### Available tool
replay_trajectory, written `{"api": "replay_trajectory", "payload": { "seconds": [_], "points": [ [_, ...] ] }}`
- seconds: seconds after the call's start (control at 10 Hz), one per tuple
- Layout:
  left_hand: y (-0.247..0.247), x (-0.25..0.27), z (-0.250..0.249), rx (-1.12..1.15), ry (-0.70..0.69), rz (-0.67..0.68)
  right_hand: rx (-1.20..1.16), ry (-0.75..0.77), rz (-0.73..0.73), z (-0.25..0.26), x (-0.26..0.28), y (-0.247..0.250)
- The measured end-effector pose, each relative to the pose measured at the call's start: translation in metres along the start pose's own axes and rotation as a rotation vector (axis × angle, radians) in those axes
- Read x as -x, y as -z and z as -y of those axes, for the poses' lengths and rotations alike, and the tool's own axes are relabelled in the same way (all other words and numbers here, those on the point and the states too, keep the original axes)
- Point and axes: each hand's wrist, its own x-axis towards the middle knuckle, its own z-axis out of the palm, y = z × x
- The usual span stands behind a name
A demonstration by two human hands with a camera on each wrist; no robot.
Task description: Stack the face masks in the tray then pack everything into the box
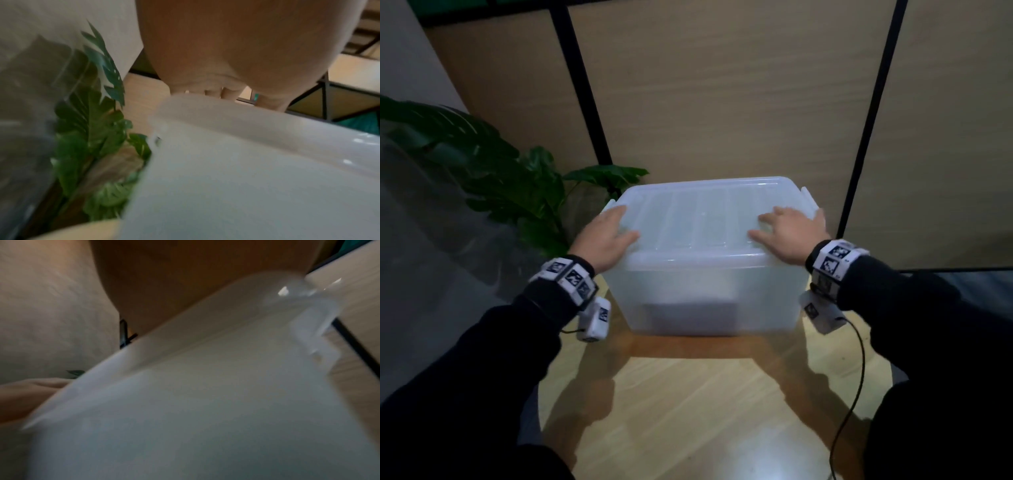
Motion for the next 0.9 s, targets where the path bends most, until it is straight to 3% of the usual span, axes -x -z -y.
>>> {"api": "replay_trajectory", "payload": {
  "seconds": [0.1, 0.2, 0.7, 0.8, 0.9],
  "points": [
    [-0.016, 0.003, -0.025, -0.176, -0.002, 0.140, -0.035, 0.061, -0.002, 0.009, 0.006, -0.006],
    [-0.015, 0.003, -0.030, -0.226, 0.011, 0.186, -0.033, 0.066, -0.009, 0.005, 0.008, -0.002],
    [-0.023, -0.004, -0.029, -0.223, -0.012, 0.137, -0.035, 0.070, -0.129, 0.000, -0.009, -0.011],
    [-0.021, -0.015, -0.032, -0.219, 0.002, 0.124, -0.020, 0.065, -0.110, -0.004, -0.023, -0.009],
    [-0.020, -0.022, -0.033, -0.197, 0.053, 0.196, -0.003, 0.035, -0.044, -0.002, -0.025, -0.005]
  ]
}}
